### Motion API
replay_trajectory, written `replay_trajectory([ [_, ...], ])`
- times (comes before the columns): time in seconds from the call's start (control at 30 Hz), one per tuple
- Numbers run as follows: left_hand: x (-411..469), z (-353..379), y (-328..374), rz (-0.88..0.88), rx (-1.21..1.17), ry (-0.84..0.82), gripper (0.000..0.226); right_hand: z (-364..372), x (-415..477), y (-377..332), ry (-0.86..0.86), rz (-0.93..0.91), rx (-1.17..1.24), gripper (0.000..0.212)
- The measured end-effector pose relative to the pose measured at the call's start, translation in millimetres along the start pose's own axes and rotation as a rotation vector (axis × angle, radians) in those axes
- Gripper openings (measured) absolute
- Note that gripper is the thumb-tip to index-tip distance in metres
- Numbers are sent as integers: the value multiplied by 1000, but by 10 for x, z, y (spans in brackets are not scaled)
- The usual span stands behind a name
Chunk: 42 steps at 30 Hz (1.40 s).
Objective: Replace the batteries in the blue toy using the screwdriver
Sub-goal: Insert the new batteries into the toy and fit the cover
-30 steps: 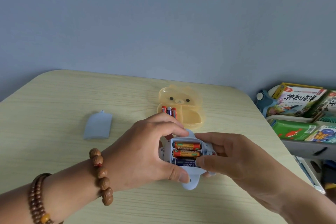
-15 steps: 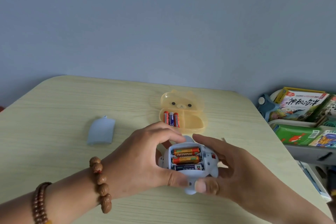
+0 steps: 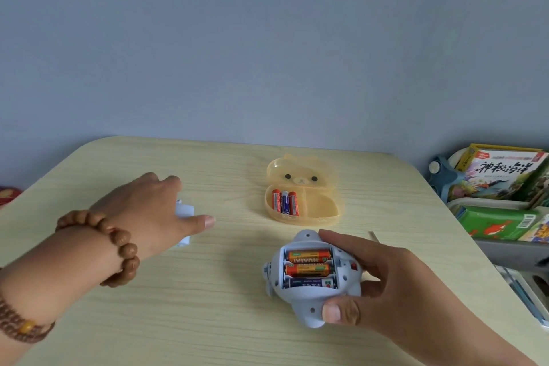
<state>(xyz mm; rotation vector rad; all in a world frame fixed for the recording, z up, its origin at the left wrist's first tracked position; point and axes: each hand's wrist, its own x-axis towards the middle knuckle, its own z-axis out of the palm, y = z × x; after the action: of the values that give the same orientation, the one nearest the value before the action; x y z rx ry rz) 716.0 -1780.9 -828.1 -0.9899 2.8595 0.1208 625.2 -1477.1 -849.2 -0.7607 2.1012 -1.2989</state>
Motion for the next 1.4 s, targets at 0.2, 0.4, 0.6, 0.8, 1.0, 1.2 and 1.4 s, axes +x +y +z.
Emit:
replay_trajectory([
  [0.2,41,1,44,50,-39,43,60,10,-3,-30,-16,-19,5,86],
  [0.4,-109,-106,199,325,-595,130,59,2,-19,-48,-26,-31,23,74],
  [0.6,-415,-153,593,659,-946,-17,56,13,-18,-58,-26,-91,0,66],
  [0.8,-475,-49,777,730,-906,-8,56,9,-23,-101,-41,-143,-31,55],
  [1.0,-475,-42,754,761,-935,-22,58,4,-22,-103,-35,-151,-30,55],
  [1.2,-516,-66,771,813,-858,0,58,9,-40,-120,-32,-138,-43,56],
  [1.4,-561,-59,815,820,-729,37,62,7,-47,-133,-23,-114,-66,49],
])
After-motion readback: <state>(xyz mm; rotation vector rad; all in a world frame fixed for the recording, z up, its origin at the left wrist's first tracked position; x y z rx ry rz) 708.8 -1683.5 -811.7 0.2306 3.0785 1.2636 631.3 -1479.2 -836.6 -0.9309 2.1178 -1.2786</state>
